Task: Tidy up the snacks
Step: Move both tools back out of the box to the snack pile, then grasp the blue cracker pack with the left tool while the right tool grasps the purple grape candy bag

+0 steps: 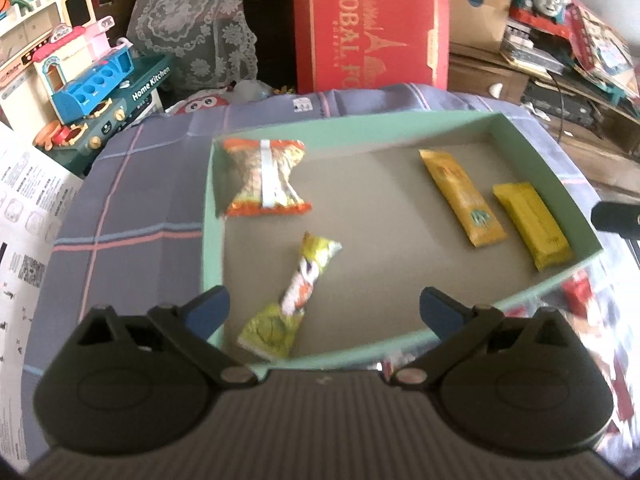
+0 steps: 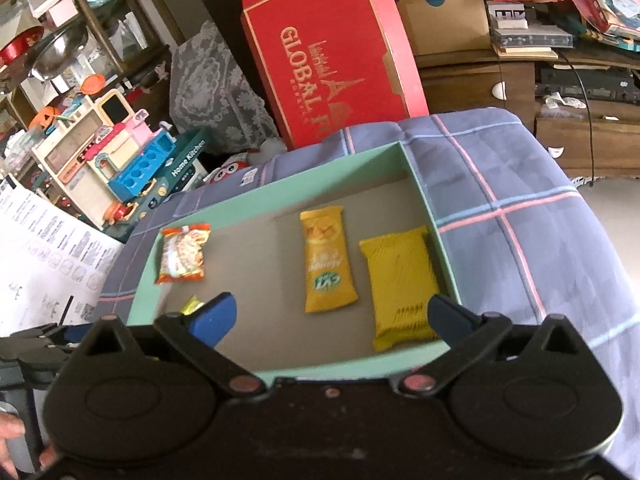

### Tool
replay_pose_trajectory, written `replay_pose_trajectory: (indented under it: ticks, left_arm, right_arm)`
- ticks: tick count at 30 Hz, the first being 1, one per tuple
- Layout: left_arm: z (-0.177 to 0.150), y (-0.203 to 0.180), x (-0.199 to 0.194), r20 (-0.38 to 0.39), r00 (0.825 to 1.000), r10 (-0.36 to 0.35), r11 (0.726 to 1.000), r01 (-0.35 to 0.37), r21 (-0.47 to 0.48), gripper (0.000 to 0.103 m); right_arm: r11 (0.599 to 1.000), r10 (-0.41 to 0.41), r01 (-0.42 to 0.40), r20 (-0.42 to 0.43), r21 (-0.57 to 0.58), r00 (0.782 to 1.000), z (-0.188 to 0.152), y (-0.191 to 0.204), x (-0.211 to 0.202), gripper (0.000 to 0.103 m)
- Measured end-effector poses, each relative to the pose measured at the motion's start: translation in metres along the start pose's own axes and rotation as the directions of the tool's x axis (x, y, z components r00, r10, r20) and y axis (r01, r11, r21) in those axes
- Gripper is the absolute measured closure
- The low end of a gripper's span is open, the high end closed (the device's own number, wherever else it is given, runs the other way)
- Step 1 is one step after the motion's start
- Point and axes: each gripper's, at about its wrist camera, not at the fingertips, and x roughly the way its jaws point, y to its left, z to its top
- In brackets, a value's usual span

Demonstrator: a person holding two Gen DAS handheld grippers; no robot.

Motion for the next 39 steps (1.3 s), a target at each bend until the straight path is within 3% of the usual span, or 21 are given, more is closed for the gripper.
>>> replay_pose_trajectory:
  ticks: [15, 26, 31, 35, 39]
  left_arm:
    - [-0.072, -0.014, -0.024, -0.059, 0.998, -0.026, 0.999, 0.028, 0.035, 0.0]
    - [-0.104, -0.036, -0.018, -0.092, 0.991, -0.094, 0.984, 0.107, 0.145, 0.0]
    - [-0.109, -0.051, -0.008, -0.117, 0.989, -0.091, 0.971, 0.114, 0.209, 0.0]
    - [-0.111, -0.063, 0.004, -0.136, 0.987, -0.088, 0.961, 0.12, 0.251, 0.0]
    - [-0.108, -0.066, 0.012, -0.137, 0.986, -0.098, 0.966, 0.128, 0.227, 0.0]
  right_arm:
    - [0.999, 0.045, -0.043, -0.072, 0.019, 0.996, -0.061, 0.012, -0.035, 0.0]
    - [0.992, 0.087, -0.071, -0.163, 0.101, 0.983, -0.098, -0.004, -0.035, 0.0]
    - [0.994, 0.035, -0.013, -0.2, 0.111, 0.979, -0.103, -0.009, -0.024, 0.017]
    - [0.993, 0.018, 0.008, -0.218, 0.116, 0.976, -0.105, -0.012, -0.013, 0.021]
    - [0.994, 0.0, 0.025, -0.225, 0.104, 0.974, -0.107, -0.009, -0.002, 0.022]
